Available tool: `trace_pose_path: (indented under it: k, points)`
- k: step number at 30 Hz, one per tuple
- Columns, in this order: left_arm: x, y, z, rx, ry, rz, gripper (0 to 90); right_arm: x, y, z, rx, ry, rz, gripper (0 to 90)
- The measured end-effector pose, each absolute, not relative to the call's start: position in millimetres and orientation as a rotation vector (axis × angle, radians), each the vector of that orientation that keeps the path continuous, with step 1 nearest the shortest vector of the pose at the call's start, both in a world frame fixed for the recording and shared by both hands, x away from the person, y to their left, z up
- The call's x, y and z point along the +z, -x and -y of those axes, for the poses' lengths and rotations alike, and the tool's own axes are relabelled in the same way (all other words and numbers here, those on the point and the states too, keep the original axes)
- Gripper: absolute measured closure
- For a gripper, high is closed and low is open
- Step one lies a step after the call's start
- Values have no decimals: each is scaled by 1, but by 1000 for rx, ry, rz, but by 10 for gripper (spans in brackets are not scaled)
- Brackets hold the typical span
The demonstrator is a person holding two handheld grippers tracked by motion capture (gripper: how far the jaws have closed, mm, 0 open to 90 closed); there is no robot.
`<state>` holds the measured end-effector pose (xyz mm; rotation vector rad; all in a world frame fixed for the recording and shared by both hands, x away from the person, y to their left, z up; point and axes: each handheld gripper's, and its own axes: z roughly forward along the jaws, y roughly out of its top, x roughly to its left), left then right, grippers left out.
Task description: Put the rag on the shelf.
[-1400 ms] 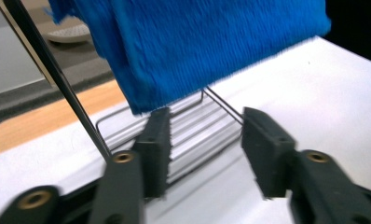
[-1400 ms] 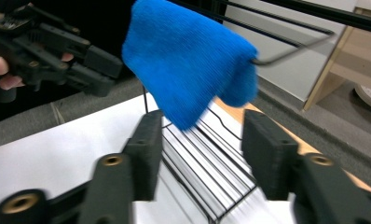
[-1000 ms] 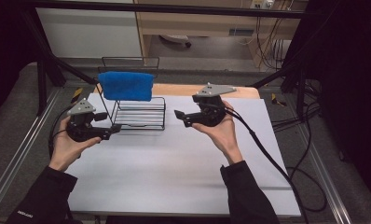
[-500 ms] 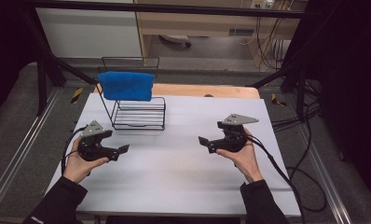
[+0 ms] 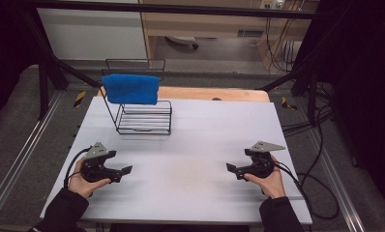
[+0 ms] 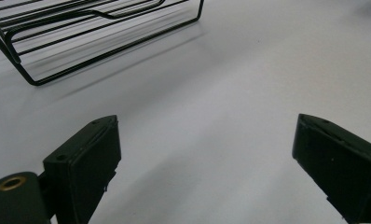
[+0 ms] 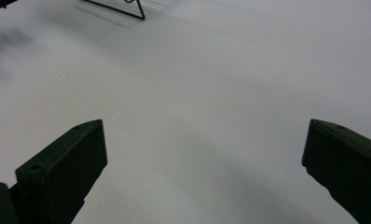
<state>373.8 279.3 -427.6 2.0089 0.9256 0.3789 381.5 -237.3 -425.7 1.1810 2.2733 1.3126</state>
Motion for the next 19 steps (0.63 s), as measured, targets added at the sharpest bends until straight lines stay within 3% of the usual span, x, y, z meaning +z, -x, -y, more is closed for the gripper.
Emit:
trace_pose_path:
  k: [19]
  points:
    - [-441,-365,-286,375,-2011,-908,83,-447,-360,270,1306,-1203,-2285,6]
